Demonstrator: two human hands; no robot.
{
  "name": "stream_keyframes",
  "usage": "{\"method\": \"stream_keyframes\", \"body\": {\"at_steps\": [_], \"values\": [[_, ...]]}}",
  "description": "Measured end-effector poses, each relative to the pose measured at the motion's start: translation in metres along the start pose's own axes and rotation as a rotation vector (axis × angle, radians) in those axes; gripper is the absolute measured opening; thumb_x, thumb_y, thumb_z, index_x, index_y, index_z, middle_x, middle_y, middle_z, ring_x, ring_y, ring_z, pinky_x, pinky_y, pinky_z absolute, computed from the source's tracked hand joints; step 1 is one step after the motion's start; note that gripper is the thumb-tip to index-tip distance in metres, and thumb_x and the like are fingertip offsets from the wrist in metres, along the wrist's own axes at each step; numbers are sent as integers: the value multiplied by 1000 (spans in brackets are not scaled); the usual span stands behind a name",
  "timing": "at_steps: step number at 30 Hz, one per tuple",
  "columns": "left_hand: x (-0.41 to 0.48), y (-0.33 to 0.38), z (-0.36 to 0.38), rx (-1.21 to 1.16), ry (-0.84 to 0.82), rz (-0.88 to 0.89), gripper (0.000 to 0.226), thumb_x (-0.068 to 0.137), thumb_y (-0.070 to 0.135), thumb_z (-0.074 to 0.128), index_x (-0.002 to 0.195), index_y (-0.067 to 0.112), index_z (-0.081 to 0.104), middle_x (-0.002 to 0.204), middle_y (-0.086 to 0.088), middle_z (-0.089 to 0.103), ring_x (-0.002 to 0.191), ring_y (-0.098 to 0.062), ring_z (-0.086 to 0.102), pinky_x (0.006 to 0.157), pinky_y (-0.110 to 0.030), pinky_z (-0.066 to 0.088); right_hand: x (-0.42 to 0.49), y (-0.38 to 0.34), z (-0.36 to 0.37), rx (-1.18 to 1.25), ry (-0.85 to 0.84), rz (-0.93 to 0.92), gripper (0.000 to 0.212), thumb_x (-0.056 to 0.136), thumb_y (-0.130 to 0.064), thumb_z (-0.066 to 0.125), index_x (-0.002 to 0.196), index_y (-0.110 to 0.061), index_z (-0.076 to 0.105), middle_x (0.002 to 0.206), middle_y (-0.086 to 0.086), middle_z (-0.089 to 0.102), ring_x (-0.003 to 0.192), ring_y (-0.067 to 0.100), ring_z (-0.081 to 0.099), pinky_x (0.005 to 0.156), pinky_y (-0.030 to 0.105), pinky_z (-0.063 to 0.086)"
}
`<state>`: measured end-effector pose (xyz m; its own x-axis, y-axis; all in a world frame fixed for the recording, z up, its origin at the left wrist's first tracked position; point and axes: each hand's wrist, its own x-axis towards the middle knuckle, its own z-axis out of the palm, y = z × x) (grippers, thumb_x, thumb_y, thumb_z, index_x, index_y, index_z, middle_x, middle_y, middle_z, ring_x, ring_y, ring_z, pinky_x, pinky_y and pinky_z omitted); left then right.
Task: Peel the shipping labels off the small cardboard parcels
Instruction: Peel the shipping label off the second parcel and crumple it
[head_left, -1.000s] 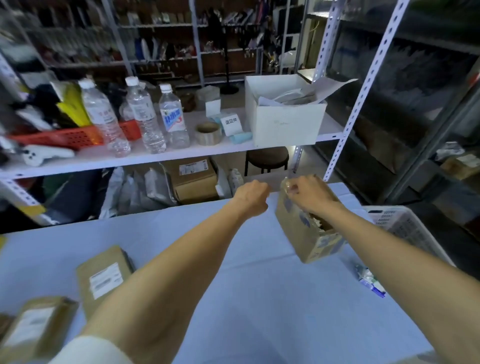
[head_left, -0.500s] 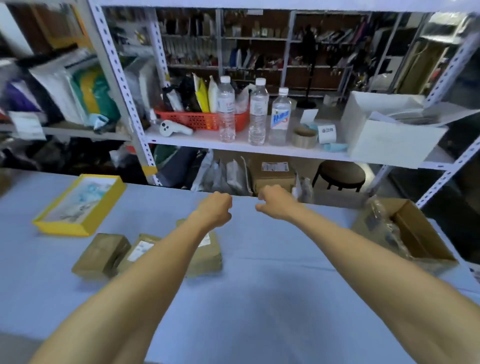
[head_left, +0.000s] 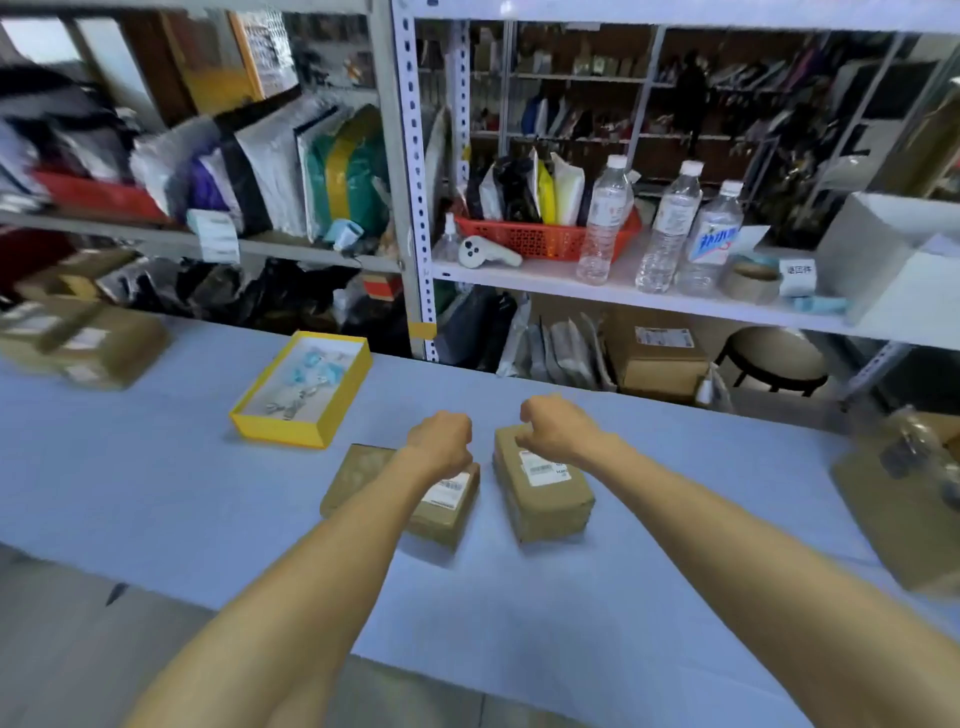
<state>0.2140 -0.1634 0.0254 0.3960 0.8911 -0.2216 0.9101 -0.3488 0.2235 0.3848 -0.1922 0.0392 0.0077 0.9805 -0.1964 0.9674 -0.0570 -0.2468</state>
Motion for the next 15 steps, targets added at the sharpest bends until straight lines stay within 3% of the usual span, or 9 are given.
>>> {"method": "stream_keyframes", "body": {"at_steps": [5, 9, 12, 13, 15], "values": [[7, -20, 3, -53, -26, -50, 37, 87, 10, 53, 125, 11, 56, 128, -13, 56, 113, -32, 56, 86, -37, 47, 13, -18, 13, 11, -23, 12, 20, 86, -22, 55, 82, -3, 53, 86, 13, 59, 87, 34, 57, 63, 35, 40], [10, -29, 7, -80, -55, -92, 39, 87, 11, 52, 126, 13, 55, 129, -13, 55, 115, -31, 55, 87, -35, 45, 19, -30, 27, 53, -87, 2, 22, 88, -26, 56, 90, -4, 56, 97, 12, 60, 93, 32, 57, 68, 33, 36], [11, -38, 9, -65, -96, -112, 39, 88, 8, 50, 126, 12, 53, 128, -12, 55, 115, -31, 55, 84, -35, 45, 26, -39, 38, 126, -112, 27, 22, 86, -21, 57, 72, -7, 48, 74, 8, 53, 80, 30, 52, 58, 33, 33], [14, -42, 10, -57, -100, -116, 38, 88, 8, 50, 126, 12, 53, 128, -11, 55, 115, -30, 56, 83, -35, 45, 29, -42, 41, 139, -122, 41, 20, 86, -22, 58, 75, -7, 52, 76, 9, 55, 82, 31, 54, 60, 34, 39], [22, -53, 13, -54, -89, -120, 36, 89, 9, 50, 125, 12, 54, 128, -11, 56, 115, -30, 56, 82, -34, 45, 36, -47, 47, 187, -139, 71, 29, 87, -25, 59, 103, 0, 59, 102, 15, 64, 98, 34, 59, 81, 39, 51]]}}
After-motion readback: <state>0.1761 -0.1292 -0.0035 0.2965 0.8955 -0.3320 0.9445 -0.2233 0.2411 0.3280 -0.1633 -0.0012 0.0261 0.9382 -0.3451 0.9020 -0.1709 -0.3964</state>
